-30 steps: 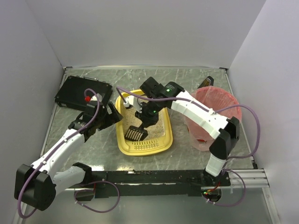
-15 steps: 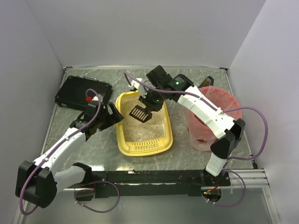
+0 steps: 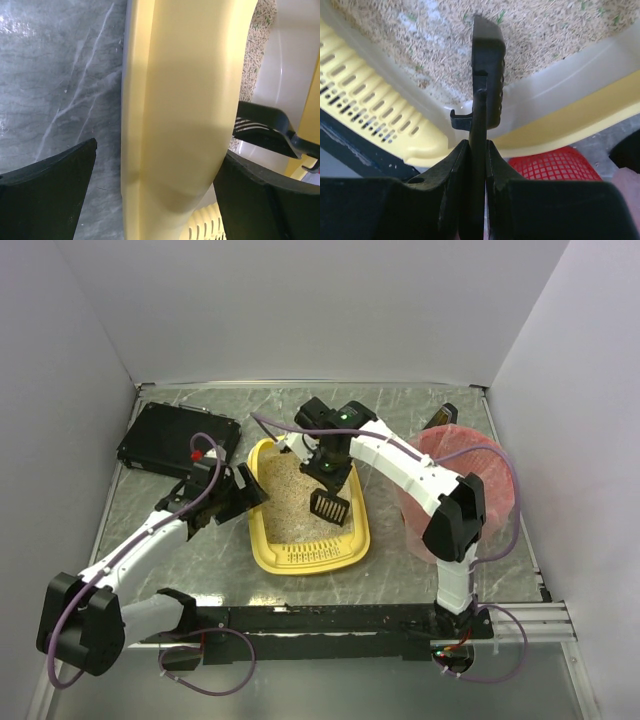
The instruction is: Clean the litter box
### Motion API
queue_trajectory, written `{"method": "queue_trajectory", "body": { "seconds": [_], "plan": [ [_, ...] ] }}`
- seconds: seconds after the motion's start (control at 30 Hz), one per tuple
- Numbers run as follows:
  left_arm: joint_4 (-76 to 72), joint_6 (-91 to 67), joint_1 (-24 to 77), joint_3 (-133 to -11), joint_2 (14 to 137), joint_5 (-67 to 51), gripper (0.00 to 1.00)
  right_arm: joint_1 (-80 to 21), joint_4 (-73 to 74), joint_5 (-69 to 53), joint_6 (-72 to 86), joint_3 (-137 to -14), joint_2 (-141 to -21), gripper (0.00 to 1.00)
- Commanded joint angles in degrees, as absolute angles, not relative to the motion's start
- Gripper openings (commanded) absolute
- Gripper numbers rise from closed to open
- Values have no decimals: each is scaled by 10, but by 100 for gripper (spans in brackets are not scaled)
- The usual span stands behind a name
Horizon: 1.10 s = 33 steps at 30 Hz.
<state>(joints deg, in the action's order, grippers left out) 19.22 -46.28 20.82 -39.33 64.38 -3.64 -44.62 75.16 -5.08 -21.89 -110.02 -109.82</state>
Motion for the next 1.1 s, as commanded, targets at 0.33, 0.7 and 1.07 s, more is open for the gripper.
{"method": "queue_trajectory", "body": {
  "seconds": [0.33,0.7,1.07],
  "plan": [
    [142,-497,207,-363,660,-105,91,-407,762,-223,-68,-998,-1057,0],
    [134,-525,214,-356,670,-84,83,-376,652,-222,92,-990,-1098,0],
    [128,-541,228,-357,692,-79,78,-379,436,-235,278,-897,-1072,0]
  ]
}}
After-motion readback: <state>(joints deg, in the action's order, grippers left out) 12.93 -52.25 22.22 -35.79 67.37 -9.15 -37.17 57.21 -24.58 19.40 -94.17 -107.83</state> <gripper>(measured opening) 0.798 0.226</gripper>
